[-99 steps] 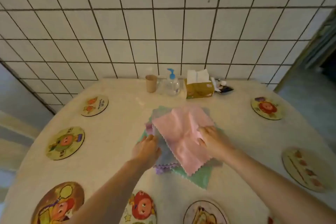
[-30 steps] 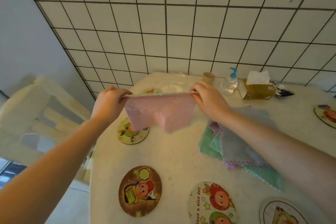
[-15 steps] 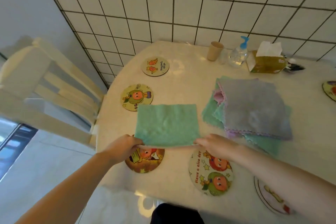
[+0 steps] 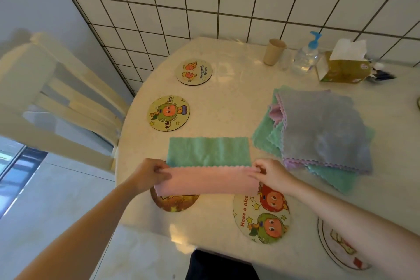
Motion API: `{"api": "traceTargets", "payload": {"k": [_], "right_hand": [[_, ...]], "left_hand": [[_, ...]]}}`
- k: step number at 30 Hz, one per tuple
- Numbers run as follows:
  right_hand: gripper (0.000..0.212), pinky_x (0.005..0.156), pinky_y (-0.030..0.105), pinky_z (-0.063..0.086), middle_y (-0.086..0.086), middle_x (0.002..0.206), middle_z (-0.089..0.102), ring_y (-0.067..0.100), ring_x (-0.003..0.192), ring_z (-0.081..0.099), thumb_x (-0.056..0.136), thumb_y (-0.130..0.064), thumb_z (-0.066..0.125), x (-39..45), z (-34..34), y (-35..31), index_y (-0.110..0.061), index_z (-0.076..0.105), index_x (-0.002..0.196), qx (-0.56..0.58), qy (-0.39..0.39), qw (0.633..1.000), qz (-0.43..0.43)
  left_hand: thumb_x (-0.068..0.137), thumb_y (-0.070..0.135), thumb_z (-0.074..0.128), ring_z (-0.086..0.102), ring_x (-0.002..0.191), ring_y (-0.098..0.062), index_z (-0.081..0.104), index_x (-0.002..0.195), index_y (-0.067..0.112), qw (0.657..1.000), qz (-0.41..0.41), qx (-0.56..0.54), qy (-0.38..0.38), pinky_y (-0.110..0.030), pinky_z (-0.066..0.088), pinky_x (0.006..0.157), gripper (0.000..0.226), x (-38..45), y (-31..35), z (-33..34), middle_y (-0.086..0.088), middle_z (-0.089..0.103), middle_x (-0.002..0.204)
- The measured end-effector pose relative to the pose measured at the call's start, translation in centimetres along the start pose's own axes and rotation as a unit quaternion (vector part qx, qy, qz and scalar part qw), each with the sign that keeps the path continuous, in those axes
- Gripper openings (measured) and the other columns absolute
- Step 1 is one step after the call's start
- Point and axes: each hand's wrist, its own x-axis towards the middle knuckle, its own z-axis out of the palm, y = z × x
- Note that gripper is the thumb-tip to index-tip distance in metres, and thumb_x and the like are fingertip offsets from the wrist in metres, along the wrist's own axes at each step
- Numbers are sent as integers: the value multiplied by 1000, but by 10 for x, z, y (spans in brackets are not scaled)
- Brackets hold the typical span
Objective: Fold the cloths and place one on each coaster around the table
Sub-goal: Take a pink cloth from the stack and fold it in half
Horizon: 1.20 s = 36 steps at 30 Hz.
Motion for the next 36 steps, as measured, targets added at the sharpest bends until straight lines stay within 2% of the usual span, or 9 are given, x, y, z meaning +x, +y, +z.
{"api": "traceTargets", "payload": {"k": [3,8,12,16,20,26,30,33,36], "right_hand": [[16,71,37,56,5,81,68,15,76,67,89,-22,63,24,-5,2,-6,64,89,63,55,996,44],[15,62,25,46,5,84,68,19,76,61,89,-24,62,61,-11,-3,-10,66,90,75,118,984,107],[16,77,46,55,16,83,70,33,81,66,87,-22,63,86,-9,1,-8,66,82,119,140,974,136],[19,74,54,55,20,80,68,37,79,66,87,-21,63,98,-6,4,-4,66,80,134,145,968,154],[15,73,51,56,12,75,68,31,74,67,87,-21,64,100,-5,4,-15,62,73,130,150,968,153],[13,71,47,57,8,74,65,28,73,65,88,-20,63,108,-6,5,-11,62,79,110,150,972,143],[16,55,18,43,-2,89,61,10,73,59,89,-18,62,112,-4,5,-13,56,103,79,157,977,118],[24,48,14,36,-2,87,61,7,63,56,89,-15,62,117,-4,4,-16,52,111,51,148,982,101],[17,41,11,34,-1,86,59,3,60,52,90,-15,61,124,-3,6,-11,54,105,29,137,984,106]], "left_hand": [[78,8,76,55,70,-14,70,87,9,988,-41,-129,75,-22,44,59,11,15,11,-3,-3,62,77],[78,6,75,56,68,-22,67,82,7,967,-81,-200,135,-27,45,61,8,56,20,-2,-9,63,77],[81,6,72,53,70,-24,67,84,2,963,-93,-200,152,-31,45,66,7,81,18,2,-11,61,77],[81,12,73,49,68,-23,67,83,-1,966,-105,-181,154,-34,43,66,15,98,11,6,-10,57,73],[79,16,75,50,67,-24,68,79,4,968,-112,-160,154,-38,47,66,14,106,4,8,-9,59,71],[81,21,74,55,73,-28,67,79,9,974,-105,-113,164,-42,50,69,14,112,2,7,-12,65,78],[84,19,67,57,83,-28,67,92,13,983,-53,-13,177,-29,43,67,10,111,10,9,-6,64,89],[84,23,68,54,87,-19,65,108,16,984,-11,65,165,-29,46,75,25,113,10,8,-2,58,107],[84,25,68,55,85,-20,65,99,15,985,5,95,141,-34,50,75,17,117,8,4,-2,53,106]]}}
